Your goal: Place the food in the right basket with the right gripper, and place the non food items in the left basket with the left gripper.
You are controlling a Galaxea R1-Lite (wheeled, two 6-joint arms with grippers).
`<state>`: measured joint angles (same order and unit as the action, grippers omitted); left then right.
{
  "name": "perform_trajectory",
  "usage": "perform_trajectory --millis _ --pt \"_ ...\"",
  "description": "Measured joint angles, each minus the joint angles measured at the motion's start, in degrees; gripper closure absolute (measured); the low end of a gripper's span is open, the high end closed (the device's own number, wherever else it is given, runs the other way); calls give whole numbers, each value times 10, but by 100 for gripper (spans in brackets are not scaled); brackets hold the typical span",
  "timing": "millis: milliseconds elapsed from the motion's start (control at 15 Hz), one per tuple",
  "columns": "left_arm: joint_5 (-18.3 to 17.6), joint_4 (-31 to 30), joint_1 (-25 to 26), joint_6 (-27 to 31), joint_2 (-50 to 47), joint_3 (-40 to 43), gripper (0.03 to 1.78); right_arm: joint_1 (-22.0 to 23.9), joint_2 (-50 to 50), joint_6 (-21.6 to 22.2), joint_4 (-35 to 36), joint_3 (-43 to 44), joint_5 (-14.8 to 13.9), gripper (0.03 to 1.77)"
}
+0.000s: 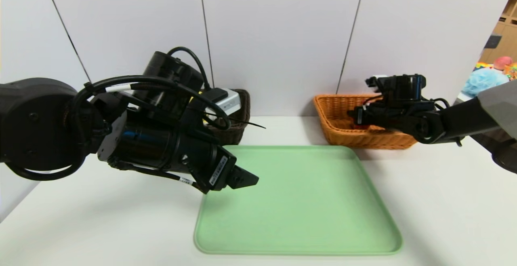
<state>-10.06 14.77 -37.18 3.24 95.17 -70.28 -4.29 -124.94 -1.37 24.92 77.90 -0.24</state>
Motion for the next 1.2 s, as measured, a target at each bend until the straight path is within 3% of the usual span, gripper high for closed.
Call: perform_trajectory --millis 333,667,1200 --pt "0 0 4 0 -10 -1 12 0 43 0 -28 0 1 41" --pt "1 2 5 -3 -31 0 12 0 121 1 -70 -18 1 26" --pt "5 3 33 -17 -76 28 12 -23 279 17 -75 -161 14 15"
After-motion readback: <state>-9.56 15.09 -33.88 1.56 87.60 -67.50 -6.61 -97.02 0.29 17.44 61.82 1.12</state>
